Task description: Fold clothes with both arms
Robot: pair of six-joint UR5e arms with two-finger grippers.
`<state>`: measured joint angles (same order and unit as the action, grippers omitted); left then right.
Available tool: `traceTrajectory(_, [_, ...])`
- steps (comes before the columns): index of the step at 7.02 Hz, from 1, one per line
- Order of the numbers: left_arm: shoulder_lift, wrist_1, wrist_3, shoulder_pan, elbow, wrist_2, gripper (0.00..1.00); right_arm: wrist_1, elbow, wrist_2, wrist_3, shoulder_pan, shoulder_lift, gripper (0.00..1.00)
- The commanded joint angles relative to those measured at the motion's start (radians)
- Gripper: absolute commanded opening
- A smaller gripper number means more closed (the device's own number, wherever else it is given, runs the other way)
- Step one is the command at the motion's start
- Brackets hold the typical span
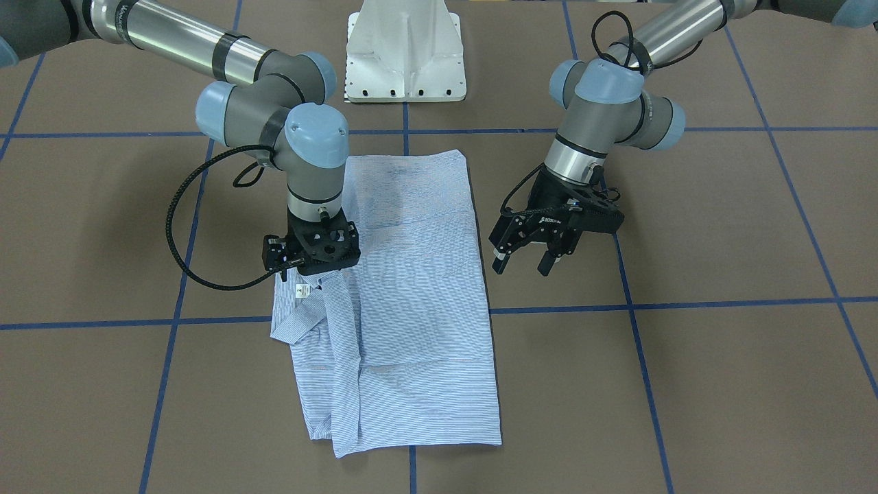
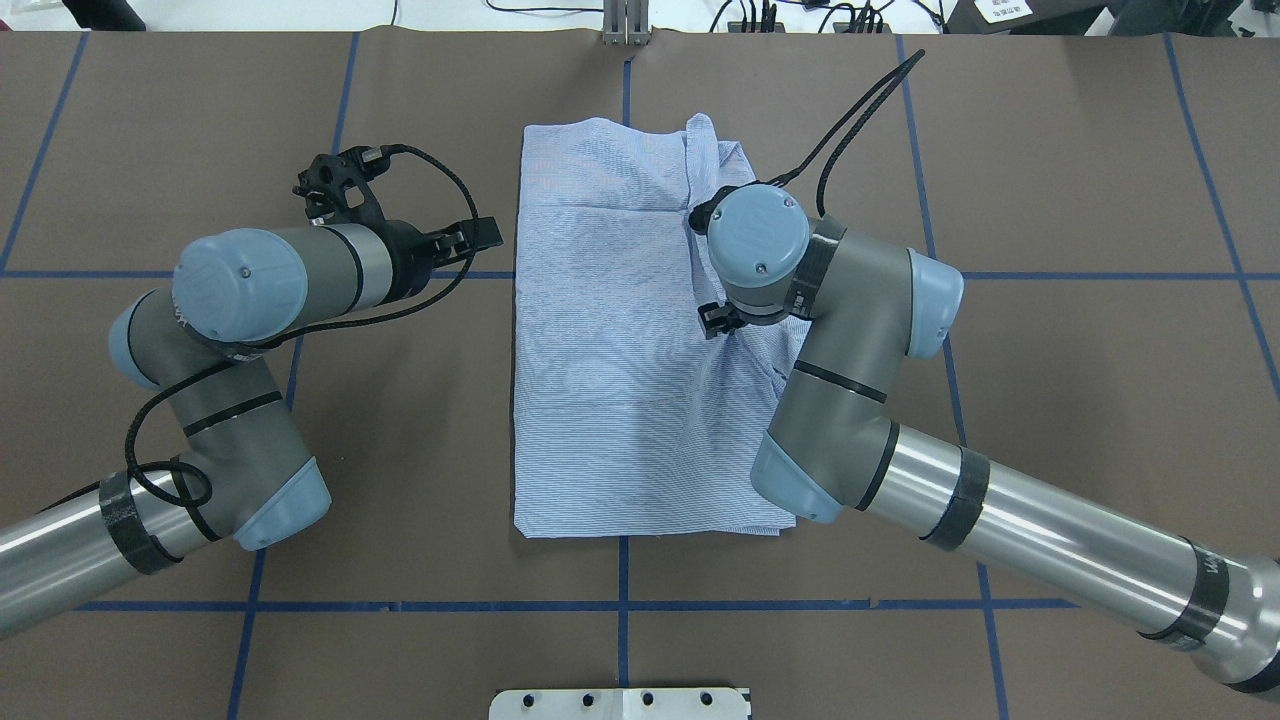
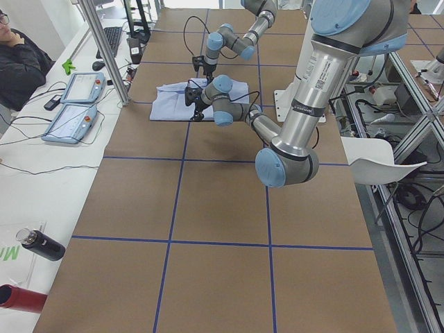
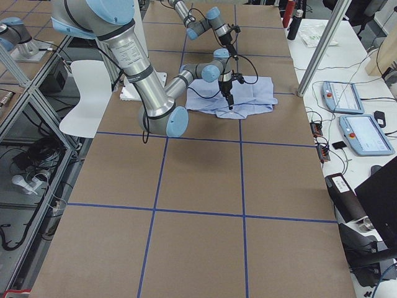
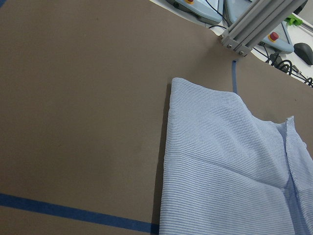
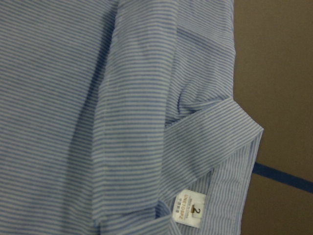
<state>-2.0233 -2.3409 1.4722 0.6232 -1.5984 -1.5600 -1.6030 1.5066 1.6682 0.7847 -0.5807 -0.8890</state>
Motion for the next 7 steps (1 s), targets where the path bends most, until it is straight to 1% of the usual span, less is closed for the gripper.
traceTrajectory(1, [0.0,0.0,0.014,-0.005,0.0,0.0,0.99,-0.006,0.026,0.001,-0.005,-0.014,-0.039,1.0])
traceTrajectory(3, [-0.002,0.0,0.02,-0.008,-0.008,0.0,0.99,-0.006,0.055,0.004,-0.008,-0.033,-0.082,1.0])
traceTrajectory(5, [-0.002,0.012,0.02,-0.01,-0.046,0.0,0.99,-0.006,0.101,0.008,-0.07,-0.057,-0.132,1.0])
traceTrajectory(7, [-0.002,0.014,0.019,-0.01,-0.064,0.0,0.99,0.003,0.112,0.018,-0.087,-0.07,-0.139,1.0])
